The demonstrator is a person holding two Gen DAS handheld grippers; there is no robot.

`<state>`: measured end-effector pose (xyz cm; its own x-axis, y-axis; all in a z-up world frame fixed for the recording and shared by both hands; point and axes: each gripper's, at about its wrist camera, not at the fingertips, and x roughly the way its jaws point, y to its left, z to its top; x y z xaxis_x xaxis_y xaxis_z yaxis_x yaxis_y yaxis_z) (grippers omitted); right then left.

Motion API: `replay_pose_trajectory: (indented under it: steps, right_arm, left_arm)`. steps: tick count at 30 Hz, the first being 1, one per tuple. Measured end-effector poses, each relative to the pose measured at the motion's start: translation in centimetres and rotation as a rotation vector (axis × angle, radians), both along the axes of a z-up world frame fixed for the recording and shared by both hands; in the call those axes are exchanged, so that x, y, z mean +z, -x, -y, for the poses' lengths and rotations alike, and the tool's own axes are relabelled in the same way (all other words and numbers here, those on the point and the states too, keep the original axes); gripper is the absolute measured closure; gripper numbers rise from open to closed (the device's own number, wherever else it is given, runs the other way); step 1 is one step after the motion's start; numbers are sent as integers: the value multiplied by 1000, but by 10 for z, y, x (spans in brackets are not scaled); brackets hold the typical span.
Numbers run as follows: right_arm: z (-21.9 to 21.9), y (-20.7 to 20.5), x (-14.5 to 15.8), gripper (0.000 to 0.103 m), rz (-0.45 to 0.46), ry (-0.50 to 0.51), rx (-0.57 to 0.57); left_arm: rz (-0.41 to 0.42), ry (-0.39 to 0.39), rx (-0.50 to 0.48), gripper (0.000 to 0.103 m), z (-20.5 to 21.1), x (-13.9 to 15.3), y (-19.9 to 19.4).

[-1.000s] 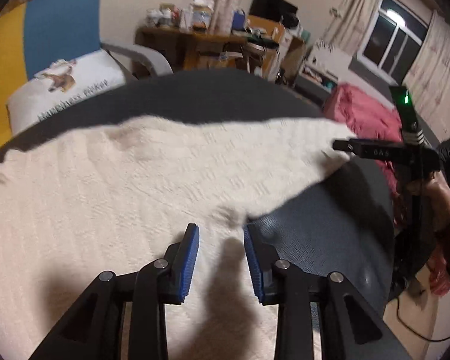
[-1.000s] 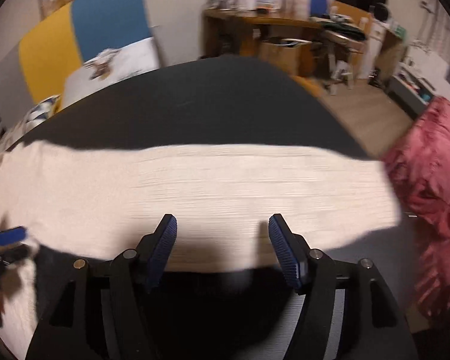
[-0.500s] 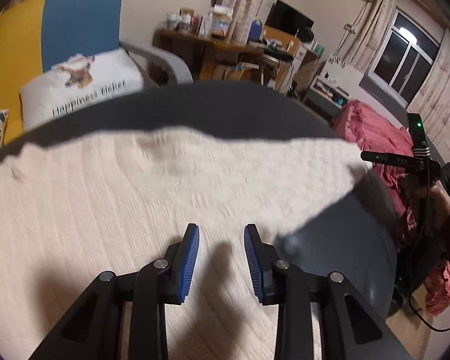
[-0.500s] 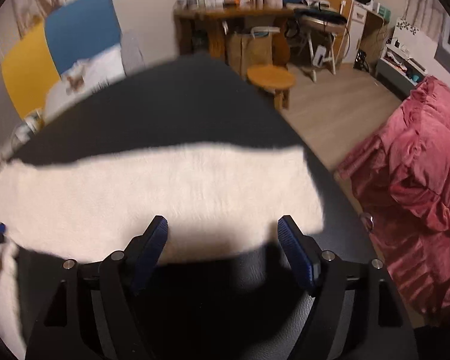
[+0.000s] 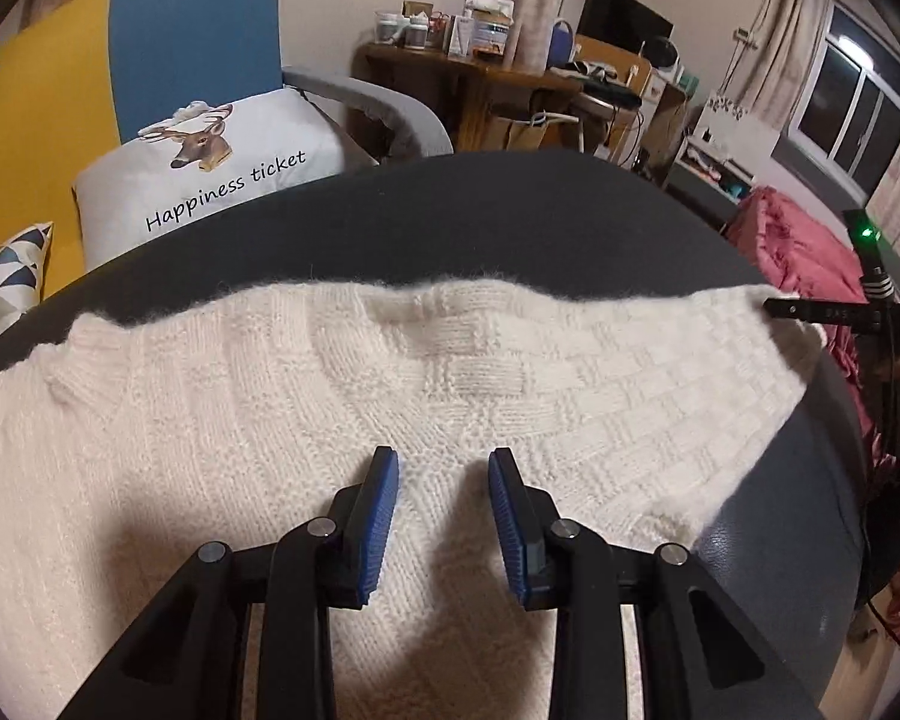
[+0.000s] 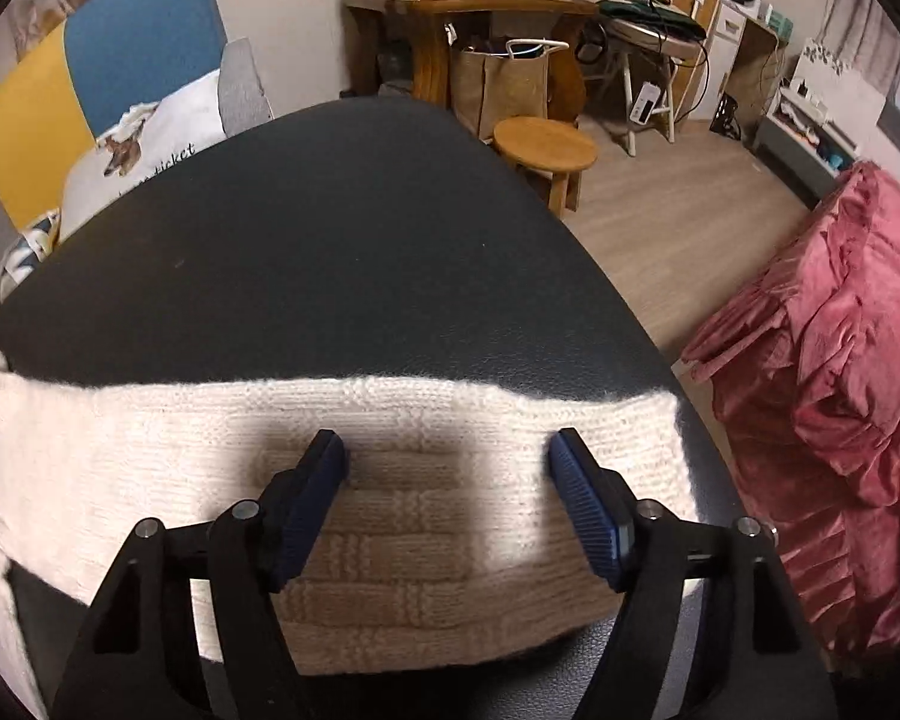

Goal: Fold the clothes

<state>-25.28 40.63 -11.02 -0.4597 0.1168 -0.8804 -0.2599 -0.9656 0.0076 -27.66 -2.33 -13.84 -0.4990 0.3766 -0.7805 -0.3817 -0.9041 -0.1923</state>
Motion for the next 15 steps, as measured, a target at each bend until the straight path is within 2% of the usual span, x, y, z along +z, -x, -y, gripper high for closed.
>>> replay_pose_trajectory:
  steps: [2, 3, 6, 8, 13, 14, 15]
  right_arm:
    - [5, -1, 7, 28, -6, -2, -30]
    - [16, 0, 12, 28, -34, 14, -12]
    - [62, 7, 27, 27, -118, 79, 99]
    - [98, 10, 28, 27, -138, 108, 181]
    - [196, 21, 21, 27, -133, 177, 411]
    - [208, 24, 19, 27, -123, 156, 431]
    - [222, 27, 13, 27, -95, 95, 442]
  left_arm:
    - [1, -50, 25, 72, 9, 5, 3]
    - [-2, -71, 35, 72, 13, 9, 6]
    - [-23, -62, 47, 72, 16, 18, 20]
    - [-24, -42, 29, 72, 12, 21, 29]
    - [-47, 71, -16, 72, -8, 12, 44]
    - [-43, 97, -15, 72, -11, 8, 46]
    - [-38, 123, -15, 71, -14, 3, 49]
